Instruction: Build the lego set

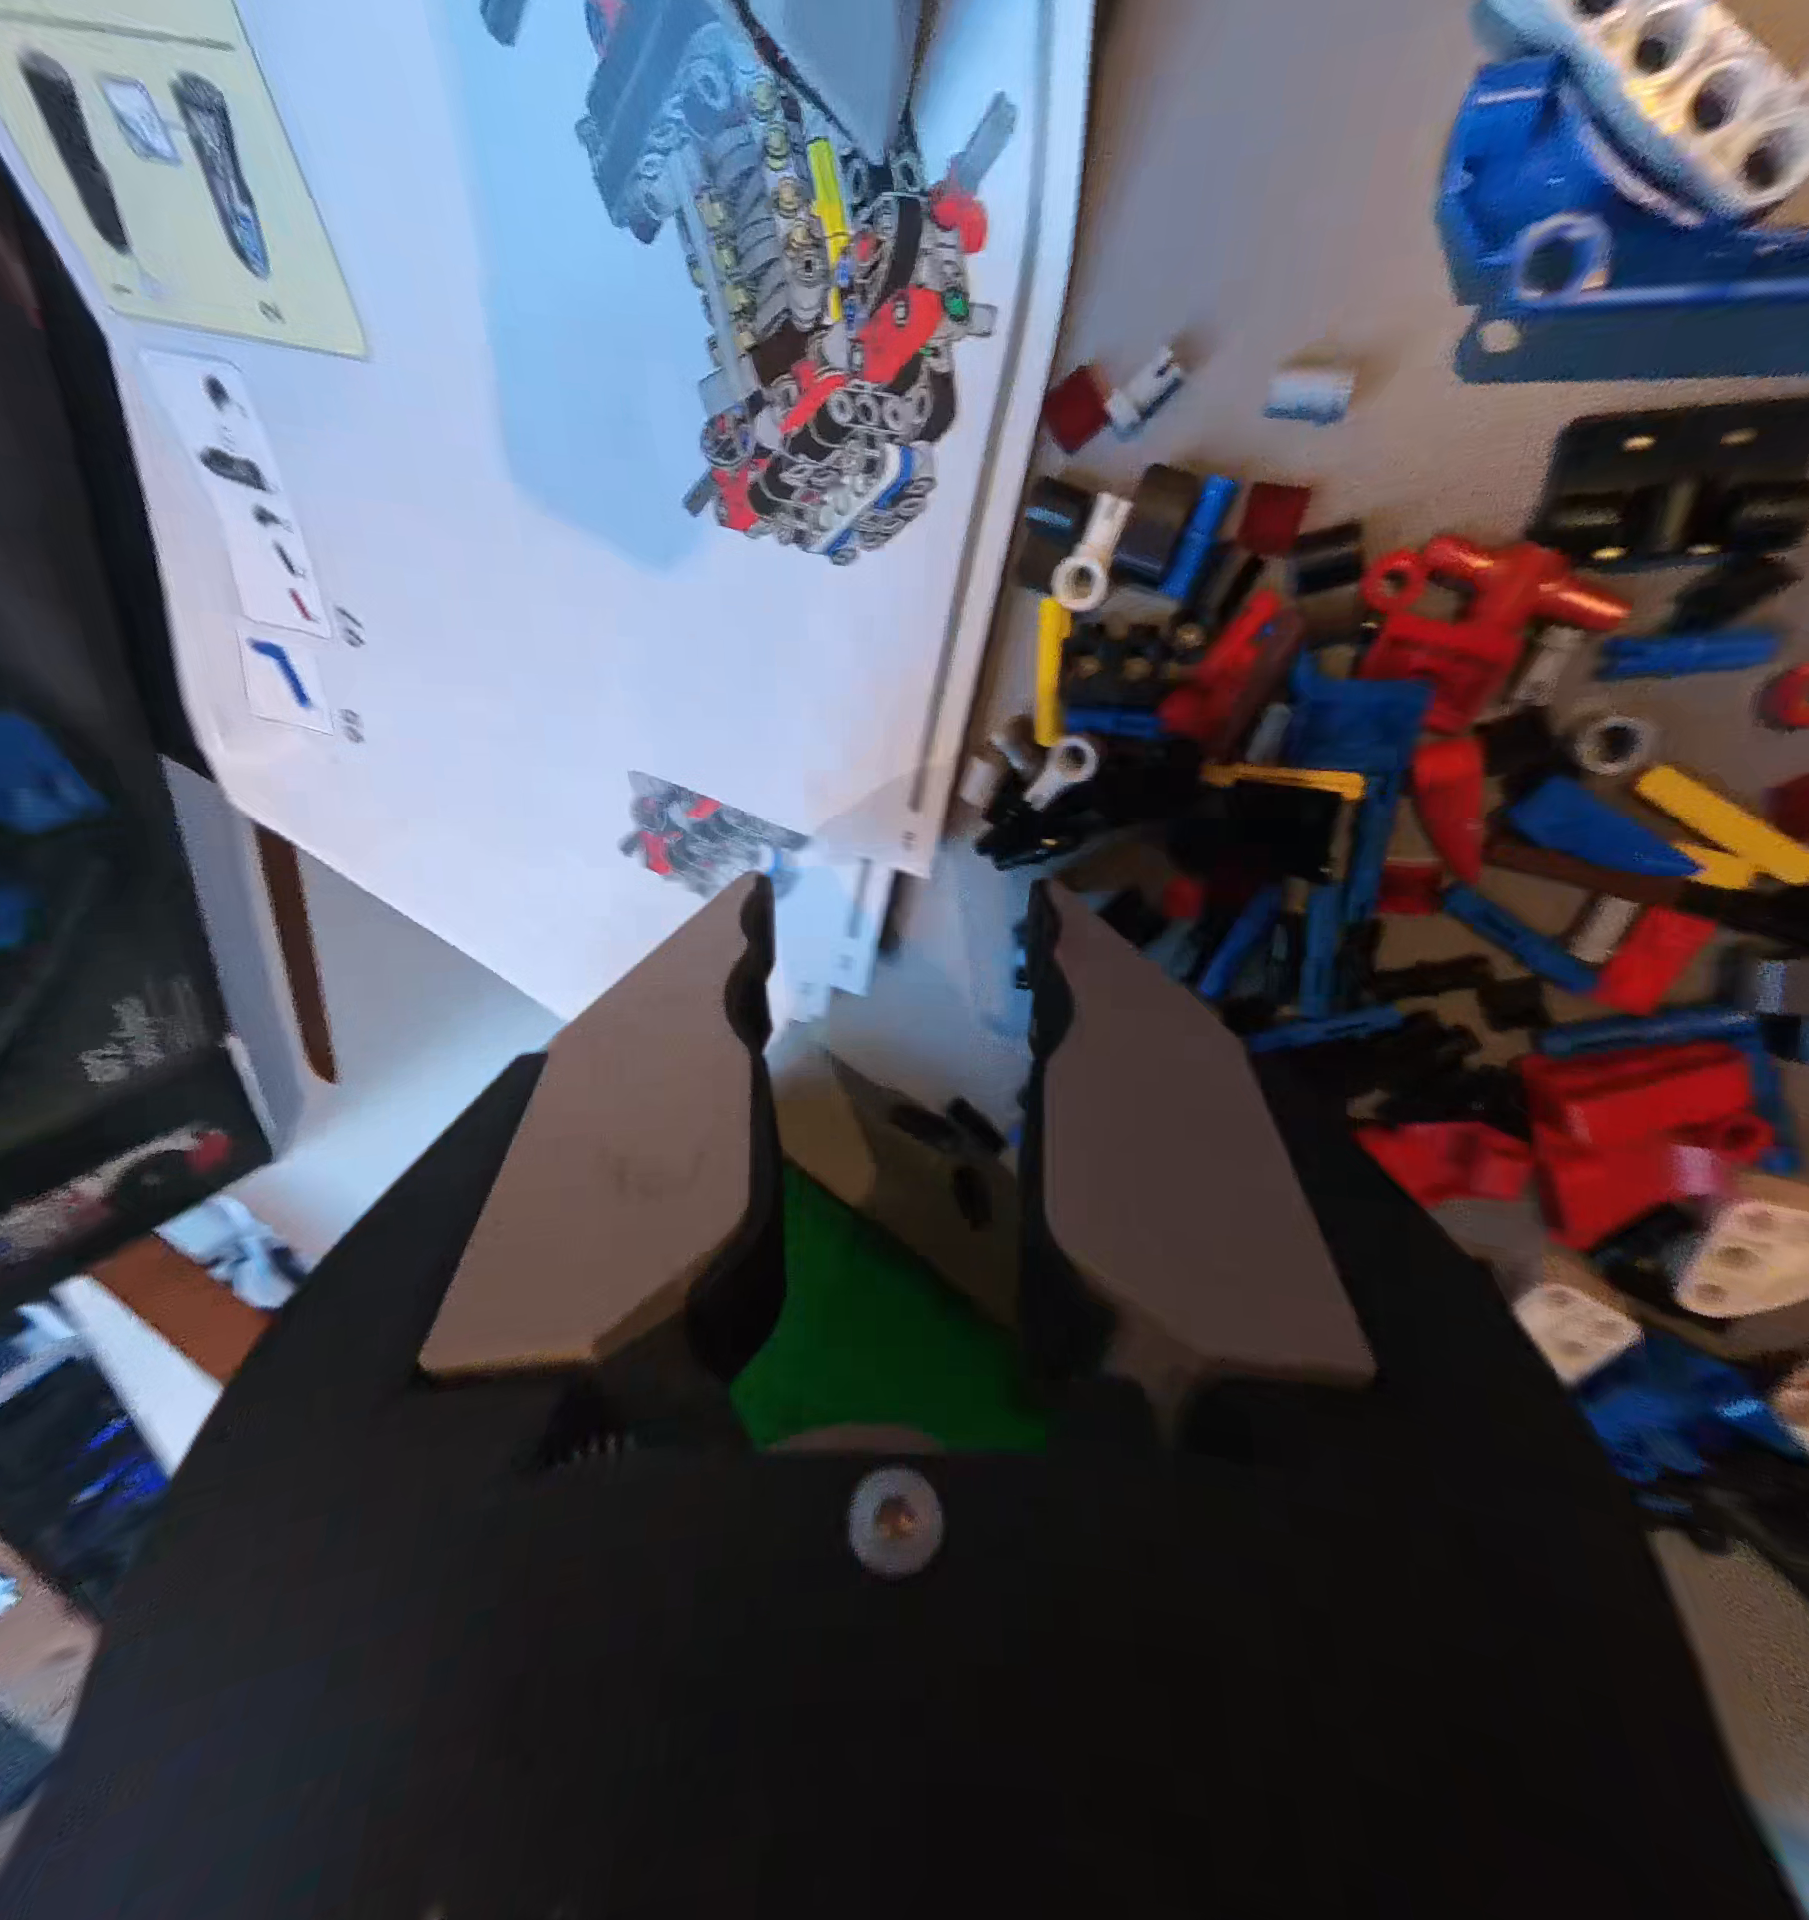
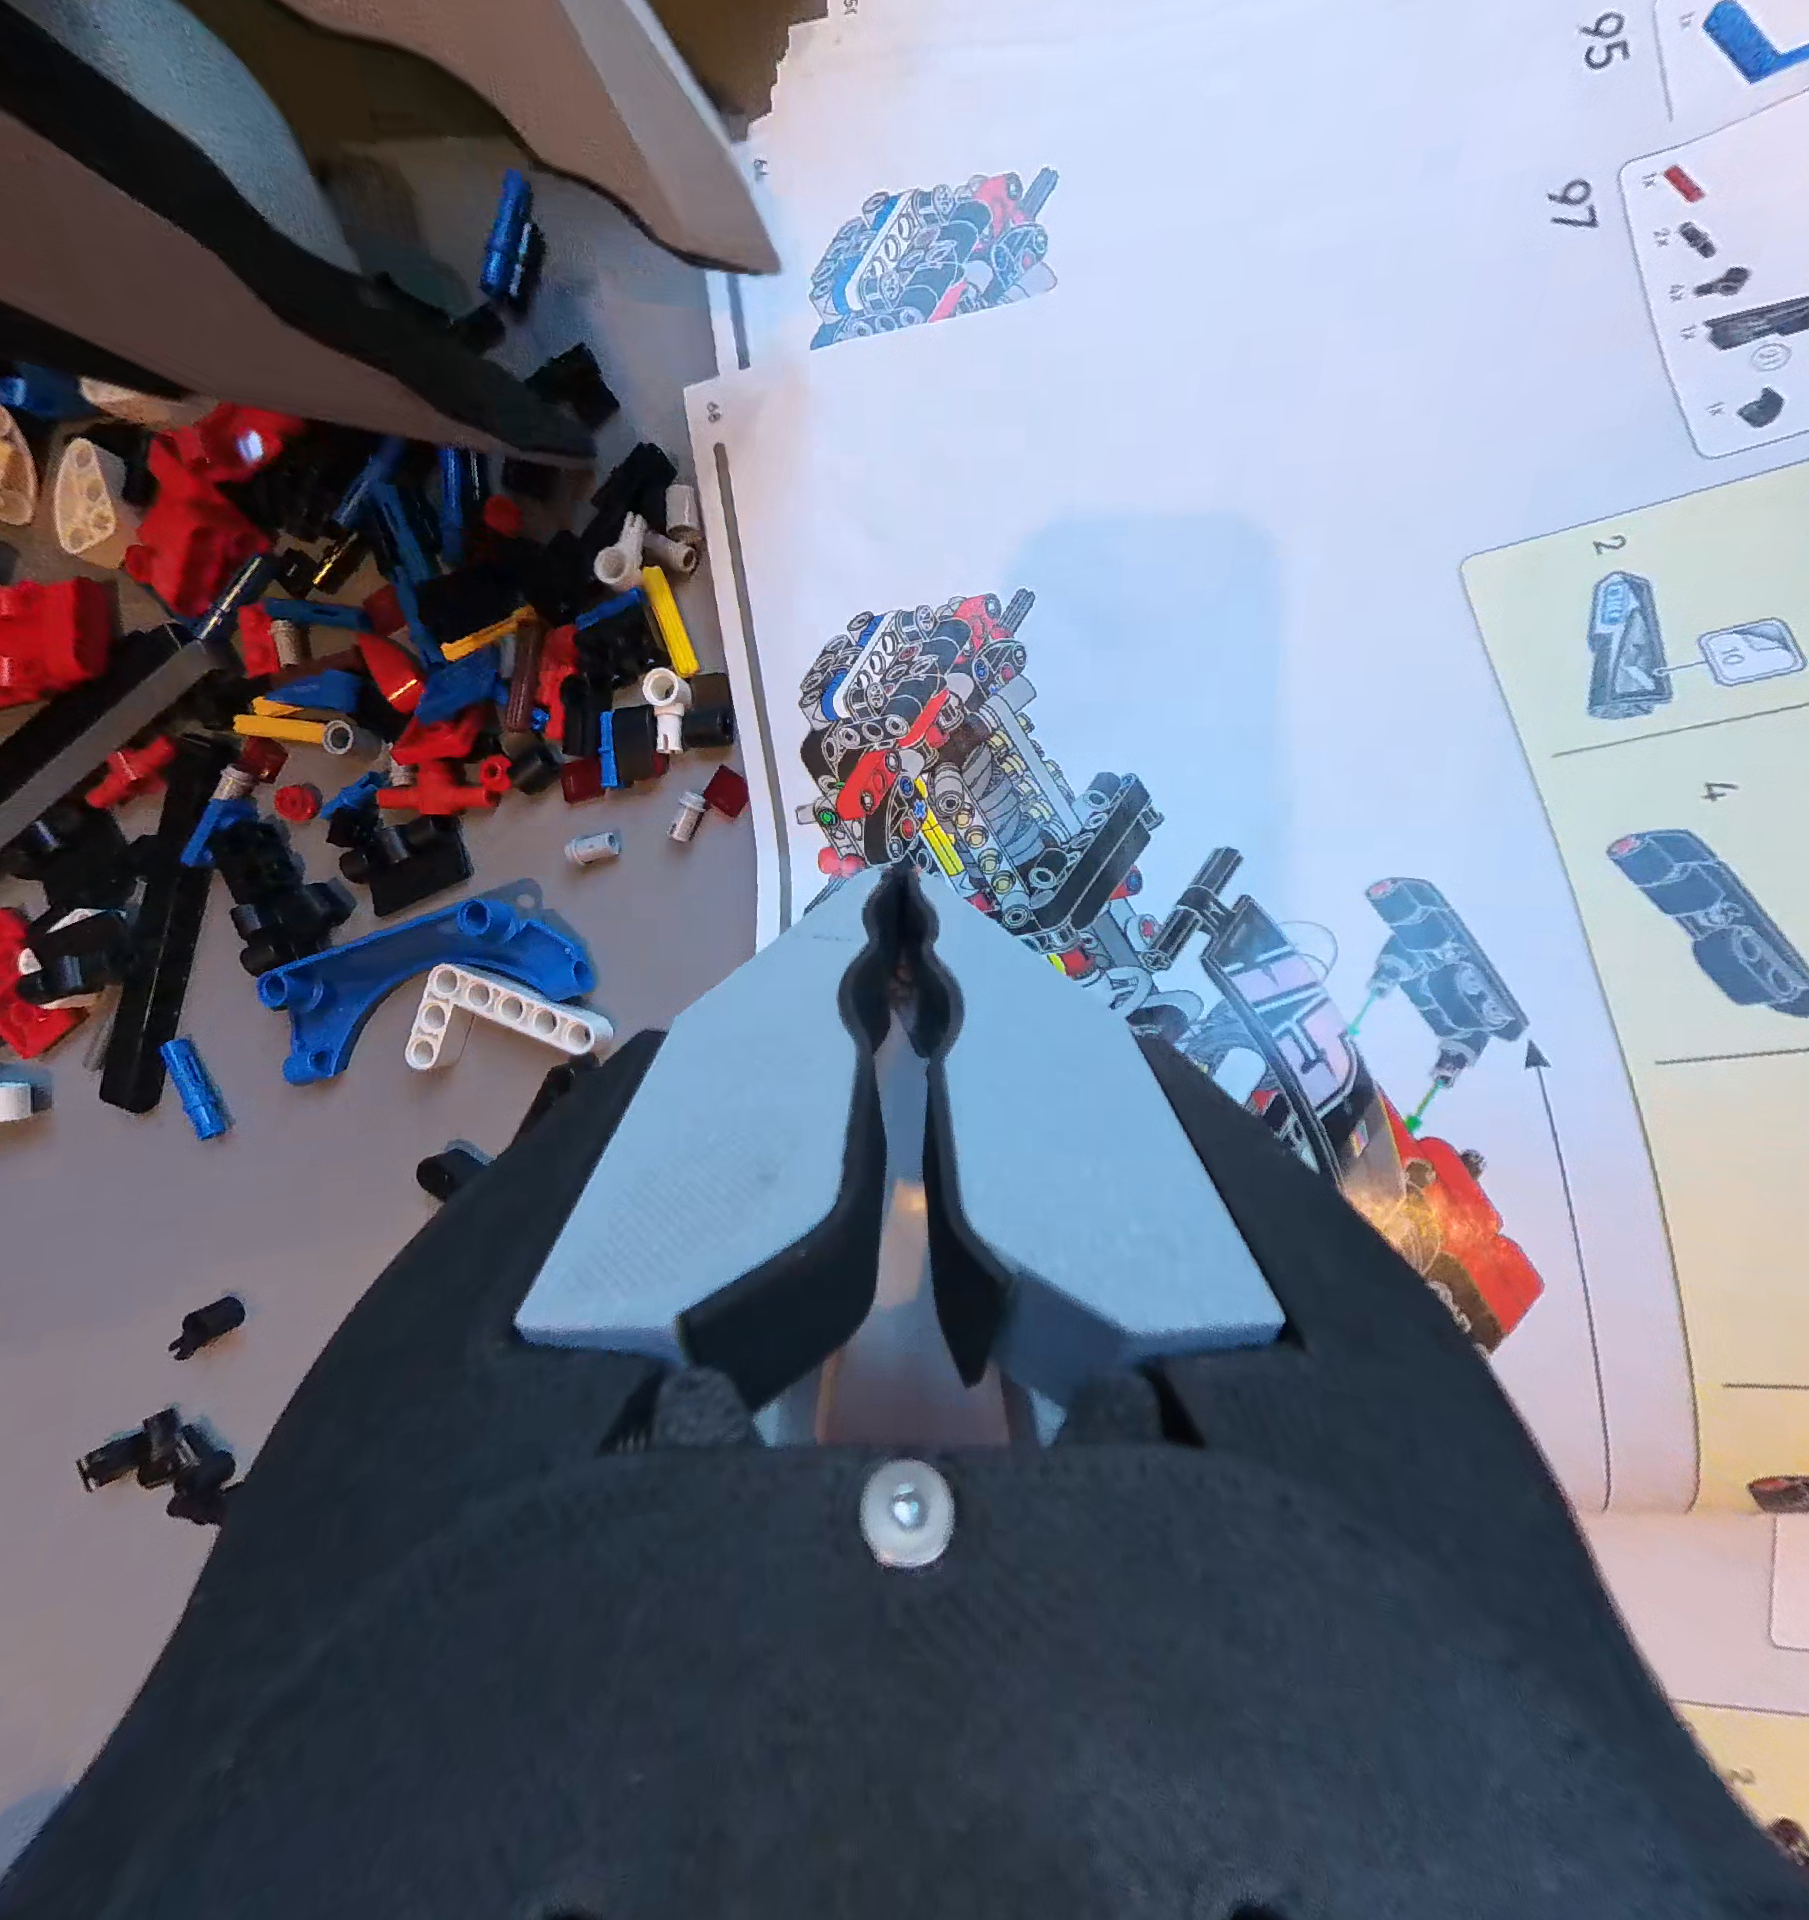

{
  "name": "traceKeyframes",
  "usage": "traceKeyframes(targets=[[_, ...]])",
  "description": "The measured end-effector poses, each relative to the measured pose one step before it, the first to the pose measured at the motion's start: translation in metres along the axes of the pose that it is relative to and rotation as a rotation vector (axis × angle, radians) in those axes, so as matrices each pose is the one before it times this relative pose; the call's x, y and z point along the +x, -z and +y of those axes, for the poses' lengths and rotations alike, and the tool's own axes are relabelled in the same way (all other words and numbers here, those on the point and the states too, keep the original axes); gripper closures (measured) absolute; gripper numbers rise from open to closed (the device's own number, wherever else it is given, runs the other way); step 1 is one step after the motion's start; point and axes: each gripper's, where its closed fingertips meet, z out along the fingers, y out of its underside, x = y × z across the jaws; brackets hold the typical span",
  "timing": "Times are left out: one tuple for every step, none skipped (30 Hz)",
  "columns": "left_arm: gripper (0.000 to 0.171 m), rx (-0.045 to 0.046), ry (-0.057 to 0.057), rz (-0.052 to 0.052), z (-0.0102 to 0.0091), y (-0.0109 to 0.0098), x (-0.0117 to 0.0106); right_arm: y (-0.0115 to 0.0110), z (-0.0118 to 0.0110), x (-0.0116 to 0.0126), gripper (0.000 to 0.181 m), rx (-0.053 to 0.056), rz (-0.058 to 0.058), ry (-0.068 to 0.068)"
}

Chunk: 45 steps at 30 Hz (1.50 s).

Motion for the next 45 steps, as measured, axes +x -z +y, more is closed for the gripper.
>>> traceKeyframes(targets=[[0.125,-0.01164,-0.0273,-0.011,-0.00228,-0.00178,-0.00587,0.00124,0.00021,0.00032,0.181,0.0069,-0.0024,-0.006],[0.127,0.00405,-0.0191,0.0146,-0.0037,-0.00191,-0.00191,0.00139,0.00006,0.00009,0.181,0.0075,-0.0031,-0.006],[0.132,0.00627,-0.0091,0.0222,-0.00295,-0.00274,-0.00046,0.00117,-0.00007,0.00001,0.181,0.0085,-0.0027,-0.004],[0.137,-0.0129,0.004,0.0114,0.00026,-0.00341,-0.00219,0.00092,0.0001,0.00002,0.181,0.0089,-0.0022,-0.0025],[0.145,-0.00343,0.0043,0.0304,-0.00078,-0.00172,0.00086,0.0007,0.00024,0.00002,0.181,0.009,-0.0028,-0.0034],[0.145,0.00167,0.0079,0.0166,-0.0012,-0.00061,-0.00088,0.00076,0.0003,-0.00018,0.181,0.008,-0.0045,-0.0047],[0.143,-0.00548,0.011,0.0131,0.00027,-0.00028,-0.00098,0.00108,0.00022,-0.00035,0.181,0.0072,-0.0055,-0.0042],[0.142,-0.00624,0.0157,0.0183,0.00064,-0.00027,0.00004,0.00177,0.00009,-0.00076,0.181,0.0068,-0.0066,-0.0021],[0.144,-0.00622,0.0128,0.022,0.00094,-0.00046,0.00108,0.0022,-0.0002,-0.00163,0.181,0.0066,-0.0096,-0.0007],[0.149,-0.00502,0.0055,0.0175,0.00113,-0.00056,0.0014,0.00234,-0.00127,-0.00237,0.174,0.0094,-0.01,-0.0003],[0.157,-0.00437,-0.0045,0.0046,0.00129,-0.0009,0.00075,0.00187,-0.00184,-0.00207,0.16,0.012,0.0004,0.0033],[0.161,-0.00187,-0.0115,-0.0036,0.0011,-0.00044,0.00027,0.00121,-0.00165,-0.00196,0.148,0.0093,0.0104,0.0154],[0.163,-0.00121,-0.0084,-0.0011,0.00048,-0.00003,0.00066,0.00002,-0.00026,-0.00196,0.141,0.0006,0.0178,0.0279],[0.165,0.00006,-0.0044,0.0029,0.00004,0.00024,0.00095,-0.00116,0.00096,-0.00106,0.135,-0.0087,0.0256,0.0332],[0.168,0.00221,-0.0046,0.0043,-0.00037,0.00042,0.00087,-0.00199,0.00167,-0.00029,0.131,-0.0152,0.0317,0.0341],[0.171,0.00083,-0.0039,0.0053,0.00007,0.00062,0.00065,-0.00195,0.00172,0.00014,0.131,-0.0181,0.0329,0.0374],[0.171,0.00263,-0.0011,0.0066,-0.00004,0.00093,0.00034,-0.00149,0.00094,0.00058,0.133,-0.0138,0.035,0.0394],[0.171,0.00305,0.0019,0.0068,0.00009,0.00138,0.0,-0.00088,-0.00007,0.00054,0.134,-0.0071,0.0298,0.0335],[0.171,0.00311,0.0022,0.0047,0.00016,0.00176,-0.00041,-0.00037,-0.00041,-0.0003,0.134,-0.0049,0.0157,0.0199],[0.171,0.00363,-0.0004,0.0034,0.0004,0.00202,-0.00044,0.00001,-0.00063,-0.0013,0.135,-0.003,0.0003,0.006],[0.171,0.00523,-0.0021,0.0024,0.00039,0.00227,-0.00056,0.00052,-0.00153,-0.00165,0.135,0.0035,-0.0088,-0.0033],[0.171,0.00527,0.0006,0.0052,0.00049,0.00243,-0.00021,0.00121,-0.00233,-0.00135,0.135,0.011,-0.011,-0.0078],[0.171,0.00582,0.0036,0.0062,0.00033,0.00252,-0.00019,0.0015,-0.0025,-0.00042,0.135,0.0136,-0.0083,-0.0112],[0.171,0.00618,0.0039,0.0078,0.00026,0.00261,0.00006,0.00175,-0.00256,0.00009,0.134,0.0144,-0.0072,-0.0138],[0.171,0.00769,0.0017,0.0048,-0.00001,0.0026,-0.00016,0.00186,-0.00279,0.00009,0.131,0.0172,-0.0096,-0.0159],[0.171,0.01007,0.0015,0.0073,-0.00043,0.00231,0.00051,0.00191,-0.00359,-0.00031,0.13,0.0218,-0.0127,-0.0174],[0.171,0.00934,0.0021,0.0145,-0.00056,0.00212,0.00187,0.00165,-0.00414,-0.00058,0.131,0.0255,-0.0152,-0.0183],[0.171,0.00733,0.0016,0.0101,-0.00031,0.00185,0.00124,0.00096,-0.00411,-0.00114,0.131,0.0243,-0.0183,-0.0187],[0.171,0.00288,0.0018,-0.0005,0.00029,0.00151,-0.00039,0.00019,-0.0031,-0.00098,0.132,0.0171,-0.0164,-0.0171],[0.171,-0.00161,0.0026,-0.0039,0.00096,0.00106,-0.00113,-0.00086,-0.00194,0.00017,0.135,0.008,-0.007,-0.0105],[0.171,-0.00061,0.0034,0.0017,0.00056,0.00075,-0.00032,-0.00144,-0.00129,0.00144,0.138,0.0037,0.0048,-0.004],[0.171,0.00459,0.0023,0.0028,-0.00029,0.00092,-0.00007,-0.00186,-0.00117,0.00166,0.14,0.0029,0.0092,-0.0038],[0.171,0.00755,0.0009,-0.0013,-0.00079,0.00127,-0.00047,-0.00186,-0.00159,0.00053,0.144,0.0033,0.0034,-0.0056],[0.171,0.00584,0.0006,0.0039,-0.00073,0.00154,0.00053,-0.00162,-0.0024,-0.00101,0.145,0.0071,-0.0044,-0.0034],[0.171,0.00219,0.0014,0.0061,-0.00022,0.00155,0.00071,-0.00149,-0.00316,-0.00157,0.145,0.0114,-0.0045,0.0006],[0.171,0.00466,0.0,0.0078,-0.00054,0.00201,0.00094,-0.00137,-0.00344,-0.00144,0.145,0.0106,-0.0018,0.0042],[0.171,0.01084,0.0029,0.0054,-0.00155,0.00239,0.00023,-0.00137,-0.0032,-0.00104,0.144,0.0068,0.0033,0.0085],[0.171,0.01538,0.0078,0.0082,-0.00229,0.003,0.00033,-0.00127,-0.00263,-0.00008,0.145,0.0029,0.0118,0.0148],[0.171,0.0179,0.009,0.0017,-0.00271,0.00388,-0.00096,-0.0009,-0.00204,0.00004,0.151,-0.0009,0.0144,0.0204],[0.171,0.01888,0.009,-0.0101,-0.00278,0.00463,-0.00279,0.0003,-0.00135,0.00004,0.159,-0.0038,0.0174,0.0252],[0.171,0.01926,0.0102,-0.0186,-0.00283,0.00557,-0.00382,0.00236,-0.00179,0.00178,0.177,0.0025,0.0328,0.0276],[0.171,0.02347,0.0126,-0.0245,-0.00385,0.00707,-0.00403,0.00446,-0.00275,0.00327,0.181,0.0152,0.044,0.02],[0.171,0.03277,0.0146,-0.0369,-0.00598,0.00915,-0.00472,0.00683,-0.00314,0.00421,0.181,0.0223,0.0456,0.0028],[0.165,0.03166,0.019,-0.0529,-0.00617,0.01121,-0.00637,0.00921,-0.0032,0.00453,0.181,0.0305,0.0422,-0.0143],[0.154,0.03165,0.0221,-0.057,-0.00601,0.0122,-0.00662,0.01101,-0.00319,0.00393,0.181,0.0406,0.0328,-0.0291]])
